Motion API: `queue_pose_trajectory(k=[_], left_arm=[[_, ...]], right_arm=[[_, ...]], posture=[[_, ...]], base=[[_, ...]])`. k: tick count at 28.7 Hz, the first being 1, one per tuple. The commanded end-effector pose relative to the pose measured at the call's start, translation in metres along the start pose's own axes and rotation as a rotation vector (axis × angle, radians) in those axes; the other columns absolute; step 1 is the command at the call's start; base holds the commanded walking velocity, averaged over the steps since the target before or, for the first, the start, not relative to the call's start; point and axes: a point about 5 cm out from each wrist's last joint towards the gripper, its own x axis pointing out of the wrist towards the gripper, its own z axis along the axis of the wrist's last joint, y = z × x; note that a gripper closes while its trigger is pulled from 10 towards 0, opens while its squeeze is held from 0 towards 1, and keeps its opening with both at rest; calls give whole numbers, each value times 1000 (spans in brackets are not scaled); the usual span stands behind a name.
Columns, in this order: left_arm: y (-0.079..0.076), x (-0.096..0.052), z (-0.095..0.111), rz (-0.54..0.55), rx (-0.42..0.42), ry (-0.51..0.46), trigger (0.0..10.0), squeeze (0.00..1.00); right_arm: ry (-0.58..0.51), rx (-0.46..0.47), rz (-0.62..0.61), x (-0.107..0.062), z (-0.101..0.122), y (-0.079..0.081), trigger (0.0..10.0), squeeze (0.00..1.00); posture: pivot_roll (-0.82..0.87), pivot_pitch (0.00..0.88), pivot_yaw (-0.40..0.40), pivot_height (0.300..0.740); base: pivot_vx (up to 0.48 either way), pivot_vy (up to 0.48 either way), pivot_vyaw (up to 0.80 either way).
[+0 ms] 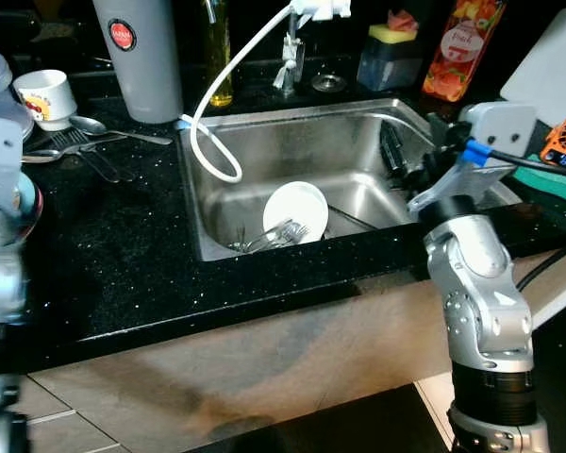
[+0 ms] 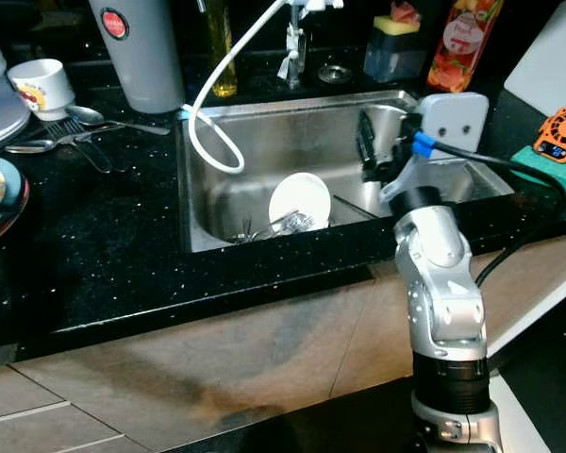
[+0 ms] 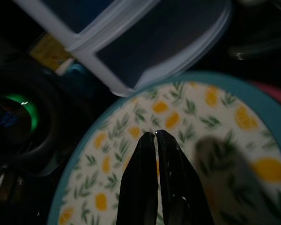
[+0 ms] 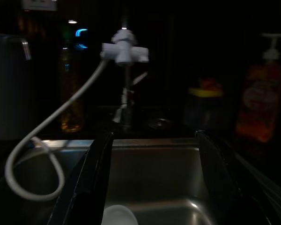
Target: Kitchen organization
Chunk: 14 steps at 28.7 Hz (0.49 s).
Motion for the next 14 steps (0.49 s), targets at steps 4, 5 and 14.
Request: queue_pose_trajectory(k=[4, 5, 14], left_arm=[[-3, -10, -5, -150, 256, -45, 10000, 0], [-3, -10, -5, -150, 256, -45, 10000, 0], [-34, -52, 31, -295, 306, -246, 10000, 1000]], right_arm=[[11, 13, 11, 0, -5, 3, 10000, 0], [11, 13, 11, 0, -5, 3, 10000, 0], [20, 22, 28, 0, -7, 6, 10000, 0]], posture=[[124, 107, 3, 740], [124, 107, 3, 740], [130, 115, -5, 740]], base=[[0, 0, 0], [0, 0, 0], [0, 0, 0]])
